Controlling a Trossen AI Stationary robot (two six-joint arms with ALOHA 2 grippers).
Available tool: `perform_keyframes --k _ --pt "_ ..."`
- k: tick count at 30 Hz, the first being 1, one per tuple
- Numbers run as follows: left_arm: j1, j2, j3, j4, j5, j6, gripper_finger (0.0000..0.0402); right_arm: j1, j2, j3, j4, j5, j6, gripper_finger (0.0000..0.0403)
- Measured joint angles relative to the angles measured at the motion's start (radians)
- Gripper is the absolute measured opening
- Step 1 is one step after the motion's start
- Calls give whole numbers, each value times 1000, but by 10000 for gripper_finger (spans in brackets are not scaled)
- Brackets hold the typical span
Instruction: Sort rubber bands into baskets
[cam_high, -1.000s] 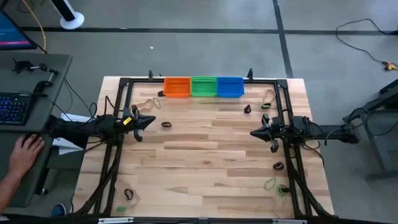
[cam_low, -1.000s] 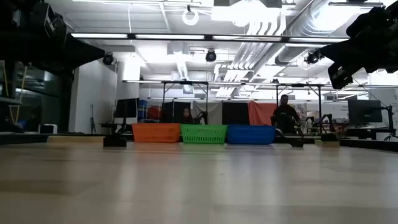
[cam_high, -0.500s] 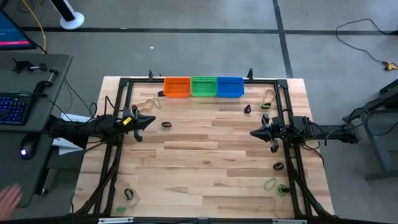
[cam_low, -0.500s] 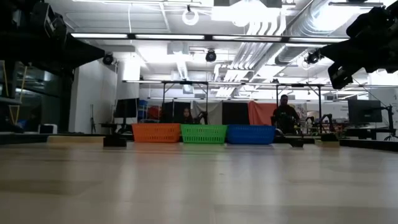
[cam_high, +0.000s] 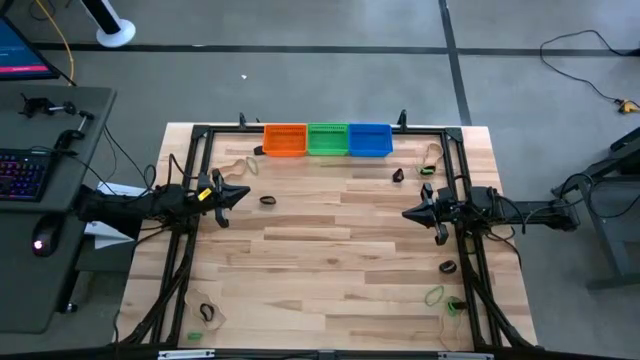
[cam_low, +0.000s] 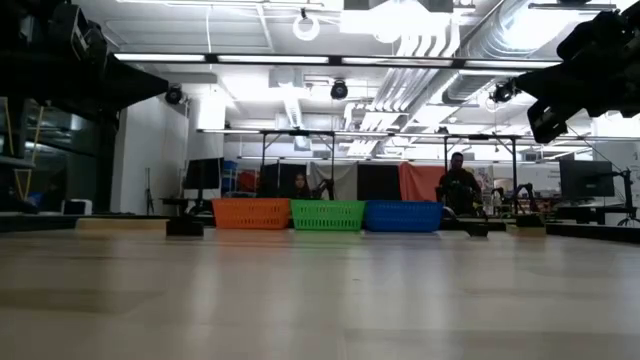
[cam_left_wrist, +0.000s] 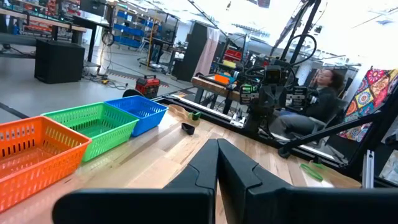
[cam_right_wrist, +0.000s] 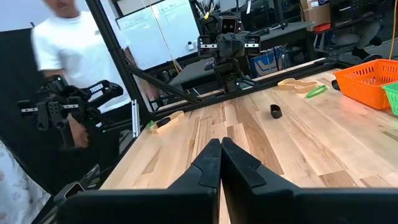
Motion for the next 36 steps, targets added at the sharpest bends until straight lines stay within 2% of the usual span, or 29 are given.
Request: perform_keyframes --k 25,30,34,36 --pt "0 0 0 28 0 -15 1 0 0 0 0 0 0 0" --pt "-1 0 0 206 54 -323 1 0 0 0 0 0 0 0" --pt "2 58 8 387 29 -450 1 0 0 0 0 0 0 0" --pt "4 140 68 396 -8 -463 1 0 0 0 0 0 0 0"
